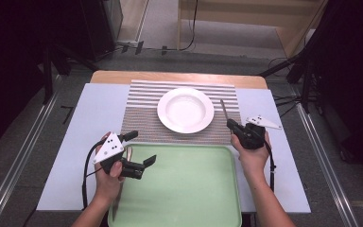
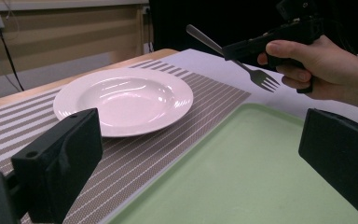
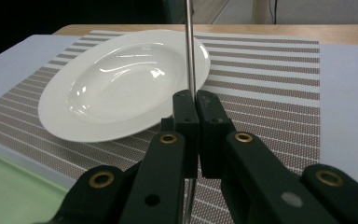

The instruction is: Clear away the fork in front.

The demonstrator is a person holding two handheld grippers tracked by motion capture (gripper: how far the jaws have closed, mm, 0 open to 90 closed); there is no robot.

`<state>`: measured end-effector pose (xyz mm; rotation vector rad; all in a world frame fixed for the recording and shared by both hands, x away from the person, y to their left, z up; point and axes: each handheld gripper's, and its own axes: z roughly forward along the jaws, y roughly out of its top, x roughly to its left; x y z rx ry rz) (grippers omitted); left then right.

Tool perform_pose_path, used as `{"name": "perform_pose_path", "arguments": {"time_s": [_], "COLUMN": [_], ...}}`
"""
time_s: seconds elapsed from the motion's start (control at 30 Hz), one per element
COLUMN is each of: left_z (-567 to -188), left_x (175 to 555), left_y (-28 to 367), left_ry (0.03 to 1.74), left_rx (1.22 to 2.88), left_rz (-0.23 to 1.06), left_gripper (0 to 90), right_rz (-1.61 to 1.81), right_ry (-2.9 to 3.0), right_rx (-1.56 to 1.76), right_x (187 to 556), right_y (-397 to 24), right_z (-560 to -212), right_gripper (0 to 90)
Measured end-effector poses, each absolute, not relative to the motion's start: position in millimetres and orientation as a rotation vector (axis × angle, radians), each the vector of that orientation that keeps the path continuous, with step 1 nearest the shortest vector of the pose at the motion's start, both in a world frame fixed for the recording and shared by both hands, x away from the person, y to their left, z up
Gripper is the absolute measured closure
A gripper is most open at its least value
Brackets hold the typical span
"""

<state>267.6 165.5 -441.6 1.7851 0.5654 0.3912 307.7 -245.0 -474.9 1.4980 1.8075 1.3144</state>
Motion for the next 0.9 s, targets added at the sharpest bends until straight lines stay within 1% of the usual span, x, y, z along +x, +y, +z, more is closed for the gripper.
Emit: {"name": "perform_pose_path", "arguments": {"time_s": [0.37,0.9], "left_z": [-444.7,-444.9], "left_x": [272.4,268.4], "left_y": [148.3,153.6], "left_ry": [0.539,0.543], "left_rx": [1.793,1.744], "left_rz": [0.353,0.272], "left_gripper": [0.0,0.0], "right_rz": [1.360,1.462], "right_ry": [1.812,1.827], "right_rx": [1.472,1.438], "right_x": [287.8,265.1], "right_y": [-236.3,-219.6], "right_z": [-479.9,-484.7], "right_gripper": [86.6,86.6]}}
